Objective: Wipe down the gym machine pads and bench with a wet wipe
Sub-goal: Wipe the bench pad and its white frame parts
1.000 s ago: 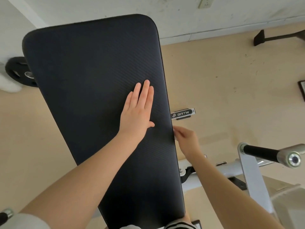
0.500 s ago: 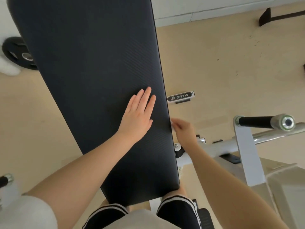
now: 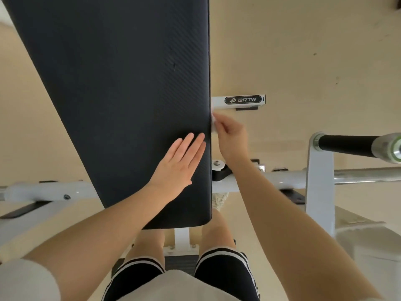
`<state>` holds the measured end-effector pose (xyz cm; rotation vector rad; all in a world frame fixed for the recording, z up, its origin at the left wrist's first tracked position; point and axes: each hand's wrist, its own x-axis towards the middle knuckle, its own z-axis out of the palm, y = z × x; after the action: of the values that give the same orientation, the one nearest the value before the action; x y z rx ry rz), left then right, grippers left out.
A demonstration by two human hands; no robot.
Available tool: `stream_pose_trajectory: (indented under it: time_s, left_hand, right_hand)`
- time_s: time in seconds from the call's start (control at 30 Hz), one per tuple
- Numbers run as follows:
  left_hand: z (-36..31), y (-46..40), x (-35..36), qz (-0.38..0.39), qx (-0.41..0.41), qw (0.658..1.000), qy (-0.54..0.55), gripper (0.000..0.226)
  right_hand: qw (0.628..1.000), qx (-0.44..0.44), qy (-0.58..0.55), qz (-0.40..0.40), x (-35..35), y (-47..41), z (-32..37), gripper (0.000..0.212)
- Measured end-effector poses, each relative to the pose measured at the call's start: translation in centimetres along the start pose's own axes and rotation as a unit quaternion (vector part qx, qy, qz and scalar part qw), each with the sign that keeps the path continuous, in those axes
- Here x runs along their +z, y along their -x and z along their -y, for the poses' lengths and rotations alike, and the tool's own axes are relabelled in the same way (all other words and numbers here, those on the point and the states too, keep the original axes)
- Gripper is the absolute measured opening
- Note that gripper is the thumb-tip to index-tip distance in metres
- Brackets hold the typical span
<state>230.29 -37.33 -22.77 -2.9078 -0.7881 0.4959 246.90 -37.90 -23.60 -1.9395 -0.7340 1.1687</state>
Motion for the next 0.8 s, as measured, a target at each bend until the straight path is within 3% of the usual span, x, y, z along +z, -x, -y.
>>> stream_pose_trajectory:
  time_s: [0.07, 0.17, 0.23, 0.37, 0.5, 0.67, 0.73, 0.8]
  left_hand:
    - [-1.2, 0.3, 0.6, 0.038, -0.028, 0.999, -0.01, 0.125]
    - [-2.3, 0.2, 1.1, 0.04, -0.061, 0.997, -0.015, 0.111]
    - [-2.5, 0.2, 1.3, 0.037, -0.071, 0.996, -0.029, 0.109]
    - [-2.2, 0.2, 1.1, 0.065, -0.069, 0.994, -0.063, 0.125]
    - [-2.1, 0.1, 0.7, 0.077, -0.068, 0.993, -0.061, 0.129]
    - [-2.0, 0.3, 0.4, 0.096, -0.044, 0.994, -0.036, 0.123]
    - [-2.0, 0.6, 0.5, 0.083, -0.037, 0.995, -0.031, 0.117]
    - [-2.2, 1.3, 0.8, 0.06, -0.015, 0.998, -0.019, 0.108]
  right_hand:
    - [0.993, 0.056, 0.074, 0.067, -0.4, 2.9, -4.0, 0.028]
    - [0.97, 0.163, 0.109, 0.141, -0.4, 6.8, -8.3, 0.029]
    - [0.975, 0.176, 0.072, 0.114, -0.1, 6.7, -8.2, 0.029]
    - [0.995, 0.082, -0.029, 0.041, 0.0, 2.8, -3.8, 0.029]
    - [0.999, 0.033, -0.018, 0.034, -0.2, 3.6, -3.6, 0.03]
    - [0.983, 0.157, 0.077, 0.06, 1.3, 11.6, -10.6, 0.03]
    - [0.97, 0.231, 0.052, 0.058, 2.2, 15.0, -13.2, 0.031]
    - [0.961, 0.277, -0.003, 0.005, 3.6, 16.4, -14.6, 0.029]
